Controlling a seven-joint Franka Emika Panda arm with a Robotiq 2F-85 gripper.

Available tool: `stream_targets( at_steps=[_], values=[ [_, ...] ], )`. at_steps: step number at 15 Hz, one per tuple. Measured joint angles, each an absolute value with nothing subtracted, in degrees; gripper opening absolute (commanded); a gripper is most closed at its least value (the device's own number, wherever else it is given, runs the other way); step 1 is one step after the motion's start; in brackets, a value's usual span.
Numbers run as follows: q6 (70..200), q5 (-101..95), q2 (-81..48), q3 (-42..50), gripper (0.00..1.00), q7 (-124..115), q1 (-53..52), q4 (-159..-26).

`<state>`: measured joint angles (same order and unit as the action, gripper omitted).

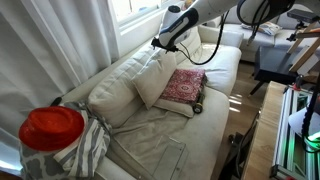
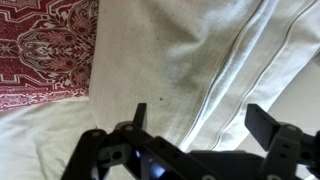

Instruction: Place the small white pillow on the sofa upright

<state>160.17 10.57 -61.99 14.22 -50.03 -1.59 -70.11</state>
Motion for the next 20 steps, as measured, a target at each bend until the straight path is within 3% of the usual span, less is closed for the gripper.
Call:
stream_targets(
  at_steps=[9, 13, 20],
  values=[
    [158.93, 10.59, -62.93, 17.27, 1.0, -54.58, -1.43, -67.82],
    [147.11, 10.59, -63.56, 19.25, 1.0, -58.93, 2.28, -60.97],
    [126.27, 14.81, -68.27, 15.06, 1.0, -59.65, 13.07, -45.49]
  ],
)
